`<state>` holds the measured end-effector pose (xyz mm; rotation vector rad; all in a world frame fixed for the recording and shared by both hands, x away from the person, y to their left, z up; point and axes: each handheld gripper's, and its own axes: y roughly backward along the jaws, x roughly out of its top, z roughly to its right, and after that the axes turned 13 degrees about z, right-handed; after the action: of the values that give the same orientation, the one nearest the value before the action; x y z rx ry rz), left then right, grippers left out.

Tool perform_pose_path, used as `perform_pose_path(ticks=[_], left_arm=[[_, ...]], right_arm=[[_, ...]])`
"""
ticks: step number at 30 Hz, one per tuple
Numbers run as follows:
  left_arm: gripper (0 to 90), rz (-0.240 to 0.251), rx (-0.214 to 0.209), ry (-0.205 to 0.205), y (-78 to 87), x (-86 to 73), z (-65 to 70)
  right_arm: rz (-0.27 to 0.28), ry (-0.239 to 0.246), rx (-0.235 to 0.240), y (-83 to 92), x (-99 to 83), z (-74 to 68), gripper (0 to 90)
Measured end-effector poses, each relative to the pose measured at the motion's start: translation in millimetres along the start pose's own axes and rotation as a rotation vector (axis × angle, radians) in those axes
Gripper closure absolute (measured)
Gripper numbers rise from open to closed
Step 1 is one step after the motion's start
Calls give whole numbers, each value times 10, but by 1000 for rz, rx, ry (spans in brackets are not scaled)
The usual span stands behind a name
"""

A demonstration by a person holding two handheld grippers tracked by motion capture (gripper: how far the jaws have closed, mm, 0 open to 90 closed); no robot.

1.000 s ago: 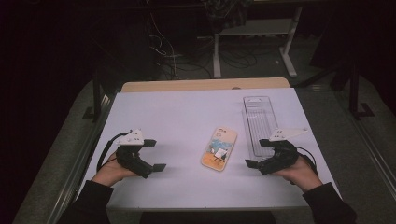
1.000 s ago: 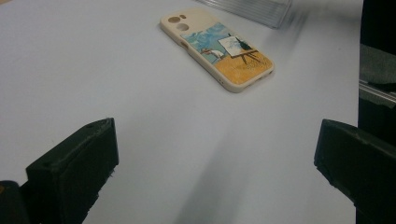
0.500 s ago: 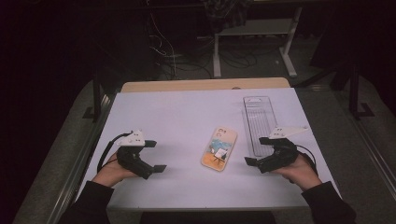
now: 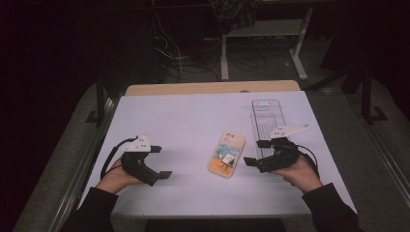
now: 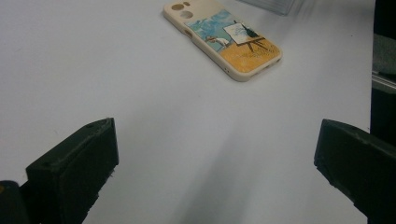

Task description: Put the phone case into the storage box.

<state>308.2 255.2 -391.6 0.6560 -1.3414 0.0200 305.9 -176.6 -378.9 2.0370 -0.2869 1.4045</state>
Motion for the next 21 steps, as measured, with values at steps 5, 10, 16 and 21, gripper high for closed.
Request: perform_pose_path(ticks=[5, 10, 16, 21], left_arm=[[0, 3, -5, -3, 1, 2, -6], [0, 4, -9, -3, -2, 4, -11], [0, 5, -10, 4, -4, 10, -8], [0, 8, -13, 10, -15, 7, -4]], right_arm=[[-16, 0, 11, -114, 31, -63, 260], [-28, -7, 21, -182, 37, -104, 355], [-65, -19, 27, -254, -28, -162, 515], [-105, -21, 24, -322, -108, -229, 652]])
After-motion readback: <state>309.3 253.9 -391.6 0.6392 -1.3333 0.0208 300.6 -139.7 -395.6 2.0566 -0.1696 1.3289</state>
